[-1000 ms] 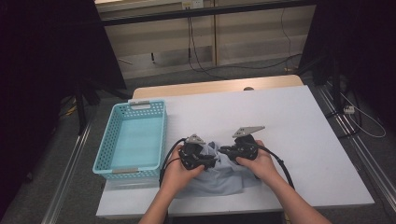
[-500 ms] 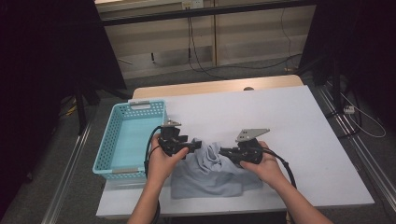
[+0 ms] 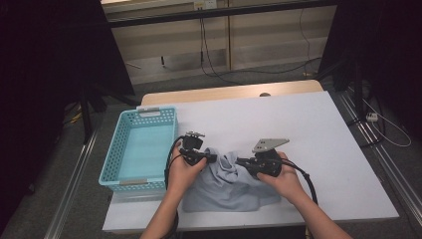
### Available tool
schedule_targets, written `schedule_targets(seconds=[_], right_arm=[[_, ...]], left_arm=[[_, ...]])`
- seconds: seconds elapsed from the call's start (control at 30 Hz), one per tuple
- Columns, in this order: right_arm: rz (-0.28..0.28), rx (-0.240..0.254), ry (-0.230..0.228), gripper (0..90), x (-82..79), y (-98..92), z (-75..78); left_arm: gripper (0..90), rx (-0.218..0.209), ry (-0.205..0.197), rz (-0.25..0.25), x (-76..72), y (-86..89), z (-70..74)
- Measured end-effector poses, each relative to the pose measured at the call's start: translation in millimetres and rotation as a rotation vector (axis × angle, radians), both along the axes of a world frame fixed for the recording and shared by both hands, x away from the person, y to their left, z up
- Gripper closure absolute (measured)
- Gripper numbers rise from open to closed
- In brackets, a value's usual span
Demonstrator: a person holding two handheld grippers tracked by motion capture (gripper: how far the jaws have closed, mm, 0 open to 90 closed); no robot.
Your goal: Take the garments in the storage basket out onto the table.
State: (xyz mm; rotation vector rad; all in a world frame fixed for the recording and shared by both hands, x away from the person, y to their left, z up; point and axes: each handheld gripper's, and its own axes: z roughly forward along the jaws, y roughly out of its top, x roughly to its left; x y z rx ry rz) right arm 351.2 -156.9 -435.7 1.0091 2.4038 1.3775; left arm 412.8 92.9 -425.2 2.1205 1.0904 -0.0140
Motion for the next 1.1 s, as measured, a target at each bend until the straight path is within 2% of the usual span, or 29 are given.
schedule_targets(seconds=[0.1, 0.13, 0.17, 0.2, 0.23, 0.27, 0.3, 0.37, 0.4, 0.43, 0.47, 0.5, 0.53, 0.57, 0.63, 0.7, 0.87, 1.03, 1.1], right_arm=[[-0.032, 0.009, -0.019, 84.0, 0.7, -7.0, 3.8], [-0.070, 0.031, -0.042, 84.1, 2.1, -16.7, 8.8], [-0.070, 0.031, -0.042, 84.1, 2.1, -16.7, 8.8], [-0.109, 0.075, -0.059, 84.2, 4.1, -28.9, 13.6], [-0.109, 0.075, -0.059, 84.2, 4.1, -28.9, 13.6], [-0.144, 0.114, -0.075, 84.2, 6.0, -41.7, 20.3], [-0.144, 0.114, -0.075, 84.2, 6.0, -41.7, 20.3], [-0.185, 0.136, -0.111, 84.3, 6.6, -54.2, 29.3], [-0.224, 0.154, -0.157, 84.3, 5.7, -66.0, 40.2], [-0.224, 0.154, -0.157, 84.3, 5.7, -66.0, 40.2], [-0.240, 0.170, -0.204, 84.3, 2.7, -74.8, 51.3], [-0.240, 0.170, -0.204, 84.3, 2.7, -74.8, 51.3], [-0.240, 0.177, -0.217, 84.3, 1.4, -77.4, 54.5], [-0.240, 0.191, -0.228, 84.3, -1.1, -80.1, 57.7], [-0.223, 0.196, -0.217, 84.2, -4.1, -78.9, 55.8], [-0.203, 0.174, -0.206, 84.2, -7.6, -73.2, 48.7], [-0.155, 0.127, -0.153, 84.2, -18.0, -58.9, 24.8], [-0.123, 0.102, -0.139, 84.1, -28.6, -51.3, 18.5], [-0.107, 0.083, -0.138, 84.1, -32.5, -46.8, 16.4]], left_arm=[[85.5, -0.039, -0.034, 0.015, -0.2, 2.5, 9.8], [85.7, -0.058, -0.052, 0.019, -0.7, 2.8, 13.9], [85.7, -0.076, -0.072, 0.019, -1.0, 3.1, 18.0], [85.8, -0.098, -0.107, 0.017, -0.7, 3.8, 26.0], [85.8, -0.098, -0.107, 0.017, -0.7, 3.8, 26.0], [85.9, -0.135, -0.138, 0.017, -0.1, 4.3, 32.1], [85.9, -0.147, -0.171, 0.015, 0.1, 3.7, 37.4], [85.9, -0.183, -0.236, 0.006, -0.3, 1.0, 48.0], [85.9, -0.221, -0.291, 0.003, -2.5, -1.9, 55.9], [85.9, -0.221, -0.291, 0.003, -2.5, -1.9, 55.9], [85.9, -0.242, -0.324, -0.032, -6.0, -8.7, 61.1], [85.8, -0.242, -0.324, -0.032, -6.0, -8.7, 61.1], [85.8, -0.229, -0.326, -0.056, -8.3, -13.4, 62.0], [85.7, -0.215, -0.318, -0.073, -10.1, -16.5, 61.6], [85.5, -0.192, -0.295, -0.095, -13.4, -18.9, 59.1], [85.5, -0.178, -0.271, -0.115, -16.2, -19.0, 54.5], [85.4, -0.161, -0.226, -0.119, -22.6, -11.7, 47.1], [85.5, -0.139, -0.193, -0.139, -29.0, -11.5, 38.9], [85.4, -0.109, -0.182, -0.149, -31.8, -14.5, 33.9]])
